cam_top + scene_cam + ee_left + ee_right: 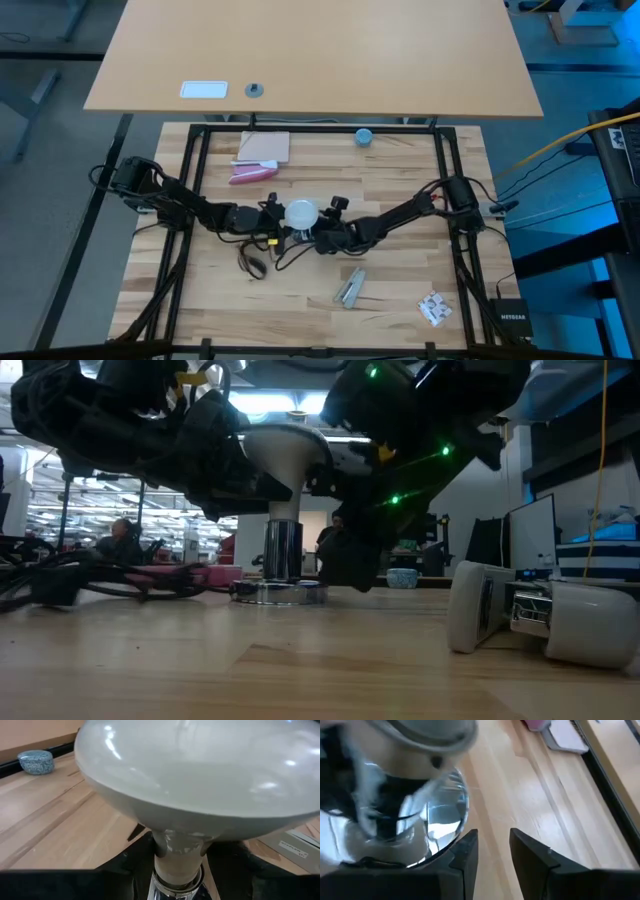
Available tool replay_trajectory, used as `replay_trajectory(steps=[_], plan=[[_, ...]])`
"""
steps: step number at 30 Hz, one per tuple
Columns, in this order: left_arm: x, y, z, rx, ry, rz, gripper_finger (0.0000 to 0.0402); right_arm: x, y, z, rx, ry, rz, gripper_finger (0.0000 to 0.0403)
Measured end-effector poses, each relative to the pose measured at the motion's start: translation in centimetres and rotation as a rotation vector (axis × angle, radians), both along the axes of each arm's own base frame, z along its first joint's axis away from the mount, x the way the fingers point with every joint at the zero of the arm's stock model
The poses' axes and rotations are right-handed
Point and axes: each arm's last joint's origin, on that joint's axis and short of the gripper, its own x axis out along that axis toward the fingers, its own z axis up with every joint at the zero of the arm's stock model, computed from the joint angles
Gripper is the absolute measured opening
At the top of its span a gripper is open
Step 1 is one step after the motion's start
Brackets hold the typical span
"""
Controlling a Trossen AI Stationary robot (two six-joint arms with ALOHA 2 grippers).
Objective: Screw lightbulb
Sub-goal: Insert the lightbulb into the lamp
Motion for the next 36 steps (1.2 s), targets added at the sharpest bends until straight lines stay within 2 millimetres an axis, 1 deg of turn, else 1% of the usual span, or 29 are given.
replay_trajectory(steps=[4, 11, 15, 18, 22, 24, 29, 36], plan=[[0.0, 0.0, 0.0, 0.013, 0.003, 0.002, 0.0159, -0.3, 0.9, 0.8, -0.009, 0.007, 0.043, 0.0115], [0.0, 0.1, 0.0, 0.025, 0.005, 0.012, 0.0159, -1.0, 2.9, 3.2, 0.012, -0.046, 0.103, 0.0115], [0.0, 0.2, 0.0, 0.026, 0.004, 0.021, 0.0159, -1.4, 4.7, 3.6, 0.03, -0.066, 0.15, 0.0115], [0.0, 0.3, 0.0, 0.026, 0.002, 0.025, 0.0159, -1.8, 5.9, 3.6, 0.087, -0.076, 0.186, 0.0115], [0.0, 0.3, 0.0, 0.026, -0.001, 0.028, 0.0159, -1.9, 7.2, 3.1, 0.116, -0.091, 0.225, 0.0115], [0.0, 0.3, 0.1, 0.026, -0.002, 0.029, 0.0159, -1.6, 7.3, 2.6, 0.12, -0.096, 0.23, 0.0115], [0.0, 0.3, 0.1, 0.021, -0.004, 0.032, 0.0159, -0.8, 7.2, 0.8, 0.13, -0.124, 0.221, 0.0115], [0.0, 0.3, 0.1, 0.021, -0.003, 0.032, 0.0159, -0.3, 6.1, -1.4, 0.114, -0.077, 0.189, 0.0115]])
